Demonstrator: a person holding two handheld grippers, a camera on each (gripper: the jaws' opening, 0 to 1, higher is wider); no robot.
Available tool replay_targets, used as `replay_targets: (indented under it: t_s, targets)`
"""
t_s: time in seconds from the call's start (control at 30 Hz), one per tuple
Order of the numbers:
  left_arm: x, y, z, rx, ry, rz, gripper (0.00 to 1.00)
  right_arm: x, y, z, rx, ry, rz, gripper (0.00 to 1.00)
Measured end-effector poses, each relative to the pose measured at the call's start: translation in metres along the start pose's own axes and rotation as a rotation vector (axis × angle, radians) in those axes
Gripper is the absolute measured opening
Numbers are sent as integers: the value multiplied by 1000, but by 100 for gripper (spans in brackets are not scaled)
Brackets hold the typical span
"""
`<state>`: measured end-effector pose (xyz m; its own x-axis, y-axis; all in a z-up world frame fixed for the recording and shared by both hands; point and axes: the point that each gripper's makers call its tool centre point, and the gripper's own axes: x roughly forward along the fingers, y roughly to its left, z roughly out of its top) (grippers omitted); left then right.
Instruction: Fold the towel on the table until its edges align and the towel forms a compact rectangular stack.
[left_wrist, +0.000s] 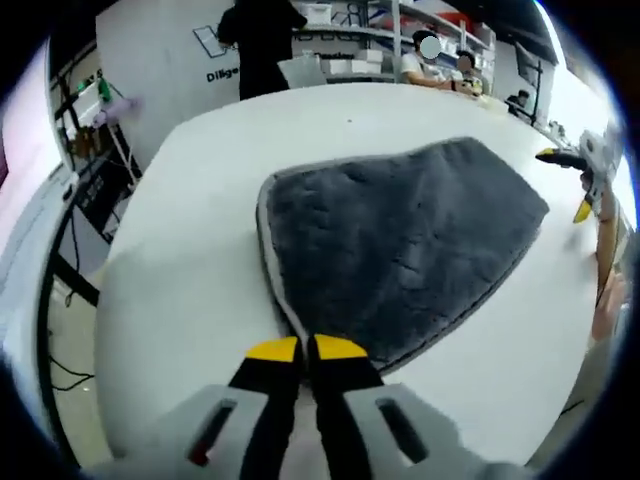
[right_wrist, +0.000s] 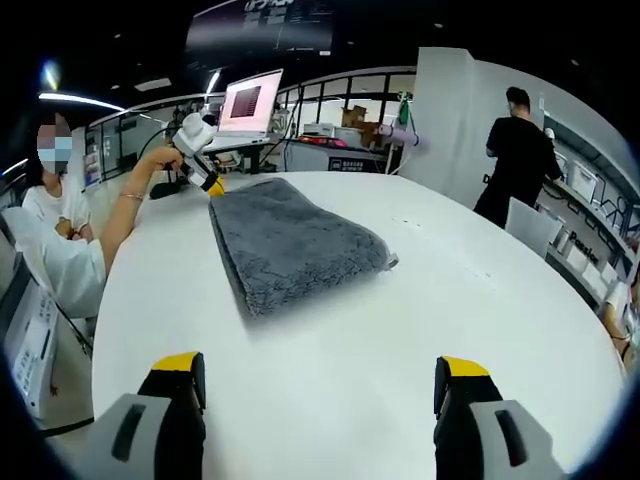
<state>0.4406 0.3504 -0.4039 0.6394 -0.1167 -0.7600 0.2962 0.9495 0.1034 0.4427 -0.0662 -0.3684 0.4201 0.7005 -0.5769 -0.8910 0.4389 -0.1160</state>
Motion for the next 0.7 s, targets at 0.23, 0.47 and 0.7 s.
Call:
replay_targets:
  t_s: [0.23, 0.47, 0.7]
  targets:
    - [-14, 11, 8, 112, -71, 52, 29, 1, 0, -3, 2, 9, -5, 99]
    - [-41, 4, 32, 78, -263, 2, 43, 1, -2, -3, 3, 11, -6, 99]
    - [-58, -36, 54, 126, -400, -167, 57, 1, -3, -3, 7, 12, -6, 99]
